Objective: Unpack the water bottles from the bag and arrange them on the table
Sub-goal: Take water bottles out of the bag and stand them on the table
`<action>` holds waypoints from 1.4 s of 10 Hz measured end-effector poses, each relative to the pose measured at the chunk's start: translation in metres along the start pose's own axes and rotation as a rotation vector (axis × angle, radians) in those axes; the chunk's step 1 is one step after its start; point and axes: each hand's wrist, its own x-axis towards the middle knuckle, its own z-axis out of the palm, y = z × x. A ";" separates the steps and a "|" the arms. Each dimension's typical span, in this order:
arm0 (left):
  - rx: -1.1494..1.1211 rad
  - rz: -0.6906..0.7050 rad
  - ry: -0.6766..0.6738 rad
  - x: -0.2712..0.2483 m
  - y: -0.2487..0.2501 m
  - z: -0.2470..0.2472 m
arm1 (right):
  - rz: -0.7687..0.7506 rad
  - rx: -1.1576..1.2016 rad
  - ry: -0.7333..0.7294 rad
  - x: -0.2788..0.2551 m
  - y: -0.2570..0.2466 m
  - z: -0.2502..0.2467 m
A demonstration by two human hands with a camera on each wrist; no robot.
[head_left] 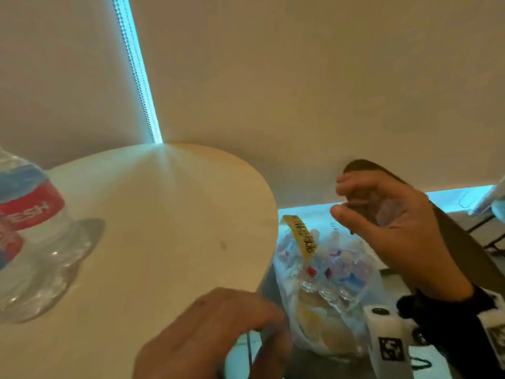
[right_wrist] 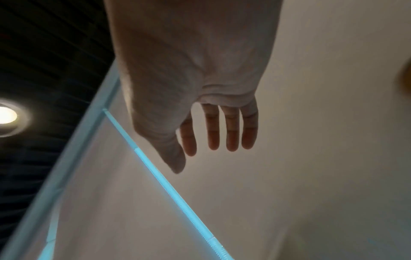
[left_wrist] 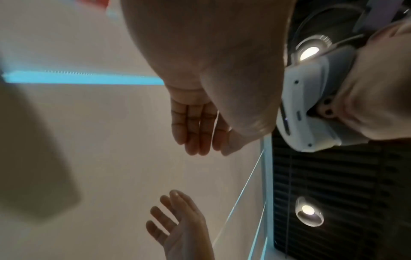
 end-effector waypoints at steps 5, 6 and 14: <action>0.169 0.135 -0.106 0.240 0.066 0.093 | 0.701 -0.554 -0.003 -0.120 0.260 -0.015; 0.270 0.155 -0.093 0.253 0.067 0.108 | 0.678 -0.561 0.040 -0.119 0.270 -0.010; -0.132 0.042 -0.100 0.205 0.103 0.084 | 0.355 -0.455 0.111 -0.137 0.220 -0.051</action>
